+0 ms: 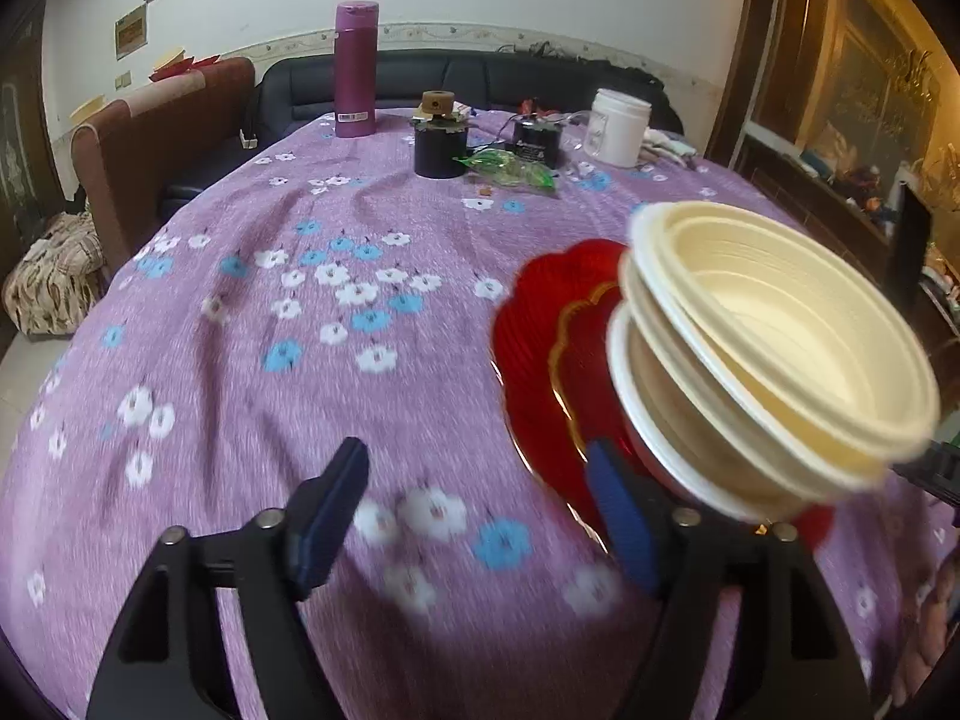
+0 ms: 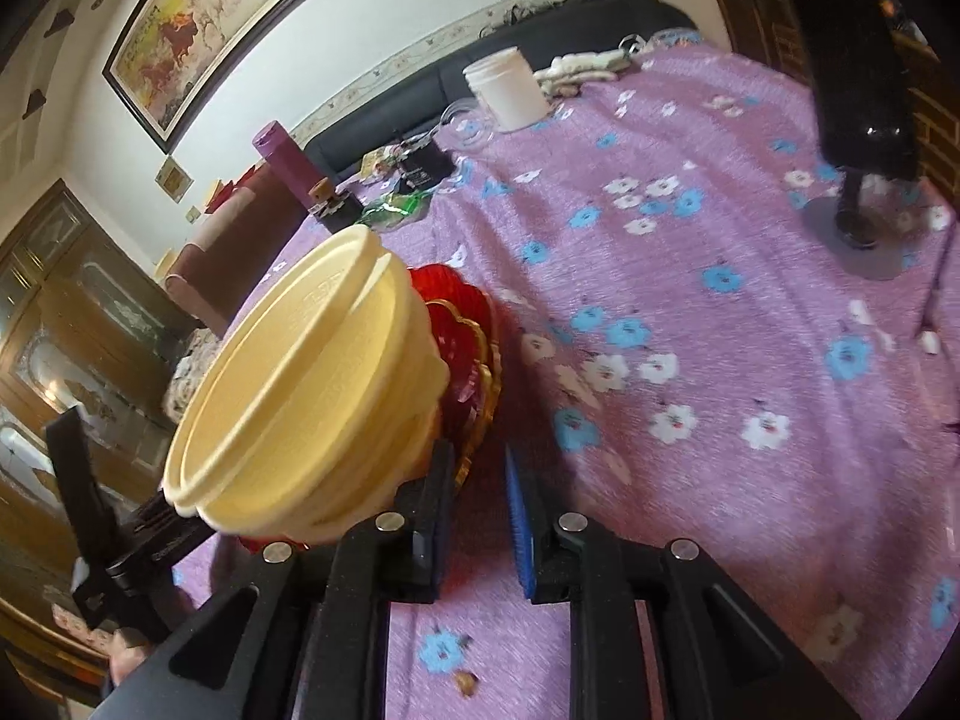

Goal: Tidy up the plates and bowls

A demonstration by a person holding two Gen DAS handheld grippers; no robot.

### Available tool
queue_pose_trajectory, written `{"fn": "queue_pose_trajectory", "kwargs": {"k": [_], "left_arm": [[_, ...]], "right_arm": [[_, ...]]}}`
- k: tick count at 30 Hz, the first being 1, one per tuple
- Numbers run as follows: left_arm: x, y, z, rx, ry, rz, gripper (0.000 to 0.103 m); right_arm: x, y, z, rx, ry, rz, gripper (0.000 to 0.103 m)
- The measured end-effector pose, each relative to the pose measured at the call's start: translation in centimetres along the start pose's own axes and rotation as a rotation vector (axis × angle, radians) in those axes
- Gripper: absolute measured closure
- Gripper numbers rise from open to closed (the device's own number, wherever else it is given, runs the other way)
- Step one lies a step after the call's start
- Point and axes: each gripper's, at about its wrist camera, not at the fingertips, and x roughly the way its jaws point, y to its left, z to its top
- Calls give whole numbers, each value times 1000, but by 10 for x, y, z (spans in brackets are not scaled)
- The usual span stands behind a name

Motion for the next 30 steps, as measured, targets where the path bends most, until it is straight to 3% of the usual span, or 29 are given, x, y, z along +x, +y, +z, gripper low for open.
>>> {"fn": "queue_pose_trajectory", "kwargs": {"k": [7,14,22,26,30], "left_arm": [[-26,-26,-24,110,-89,36,12],[-35,-36,-34,144,-134,58,8],[-43,-51,-41,214,-188,152,0],[-40,-55,-41,220,-174,152,0],[-41,-56,-40,220,-182,143,0]], "right_arm": [[-23,-2,-23,-34,-79,-73,62],[-24,9,-36,-65,-101,-95,51],[-22,19,-51,-118,-164,-130,33],[-26,24,-55,-150,-206,-140,19],[-31,32,-59,-192,-247,-154,13]]}}
